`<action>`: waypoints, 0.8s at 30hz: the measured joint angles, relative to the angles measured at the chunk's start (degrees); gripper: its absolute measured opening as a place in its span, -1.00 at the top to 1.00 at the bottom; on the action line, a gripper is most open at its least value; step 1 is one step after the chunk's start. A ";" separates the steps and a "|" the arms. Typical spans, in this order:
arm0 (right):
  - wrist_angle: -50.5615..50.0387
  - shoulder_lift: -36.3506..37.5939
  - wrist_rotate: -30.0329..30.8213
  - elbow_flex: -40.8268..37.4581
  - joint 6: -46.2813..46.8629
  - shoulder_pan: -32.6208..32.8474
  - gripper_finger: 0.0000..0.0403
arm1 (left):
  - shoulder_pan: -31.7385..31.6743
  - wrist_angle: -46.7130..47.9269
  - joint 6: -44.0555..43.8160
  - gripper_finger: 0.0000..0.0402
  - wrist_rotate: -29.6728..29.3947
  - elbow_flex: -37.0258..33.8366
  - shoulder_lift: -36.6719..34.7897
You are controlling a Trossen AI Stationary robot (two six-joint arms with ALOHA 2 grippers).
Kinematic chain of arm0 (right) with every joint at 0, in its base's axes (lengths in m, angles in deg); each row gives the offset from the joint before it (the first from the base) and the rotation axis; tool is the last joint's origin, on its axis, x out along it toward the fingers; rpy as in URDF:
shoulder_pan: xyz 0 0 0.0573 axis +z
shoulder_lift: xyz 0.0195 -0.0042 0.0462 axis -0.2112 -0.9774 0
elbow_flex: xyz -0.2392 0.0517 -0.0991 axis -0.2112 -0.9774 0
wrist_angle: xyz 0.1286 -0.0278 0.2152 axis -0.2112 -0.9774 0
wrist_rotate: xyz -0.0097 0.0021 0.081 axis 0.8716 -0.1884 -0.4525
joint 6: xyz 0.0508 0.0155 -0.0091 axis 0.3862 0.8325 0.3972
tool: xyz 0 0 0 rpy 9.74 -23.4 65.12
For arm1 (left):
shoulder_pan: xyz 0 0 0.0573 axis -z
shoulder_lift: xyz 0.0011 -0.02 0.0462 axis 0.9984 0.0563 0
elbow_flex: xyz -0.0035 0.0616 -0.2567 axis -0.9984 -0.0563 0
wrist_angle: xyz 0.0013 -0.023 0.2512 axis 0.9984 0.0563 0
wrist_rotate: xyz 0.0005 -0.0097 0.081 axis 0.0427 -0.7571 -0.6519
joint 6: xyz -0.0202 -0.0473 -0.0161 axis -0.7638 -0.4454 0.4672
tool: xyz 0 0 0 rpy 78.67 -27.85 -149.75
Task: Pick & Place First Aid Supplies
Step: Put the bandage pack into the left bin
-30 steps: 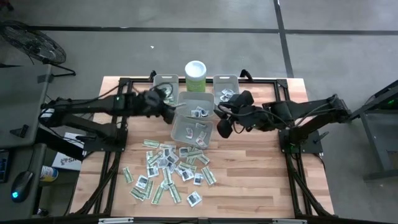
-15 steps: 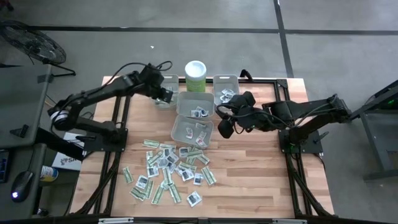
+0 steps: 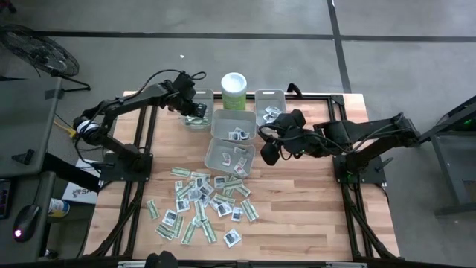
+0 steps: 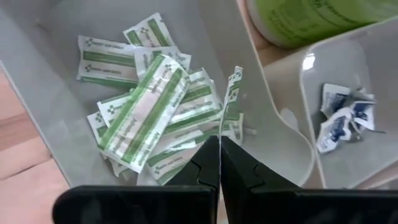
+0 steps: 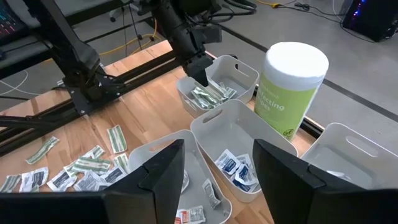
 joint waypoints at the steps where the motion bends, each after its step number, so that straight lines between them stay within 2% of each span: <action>1: -0.20 0.00 0.00 0.00 0.00 0.00 0.09 | 0.00 -0.11 -0.05 1.00 0.00 0.00 0.38; 8: -1.17 0.00 -0.02 0.00 0.82 0.00 0.09 | 0.15 -0.24 -0.42 0.89 -1.77 0.00 0.97; 16: -3.33 0.00 -0.30 0.00 2.54 0.00 0.08 | 0.13 0.06 1.40 0.50 -3.31 0.00 0.97; 20: -3.38 0.00 -1.06 0.00 2.58 0.00 0.08 | 0.11 3.11 2.39 0.31 -7.57 0.70 0.97; 24: -3.44 0.00 -2.88 0.00 2.60 0.00 0.08 | 0.12 8.34 6.24 0.23 -13.23 3.87 0.82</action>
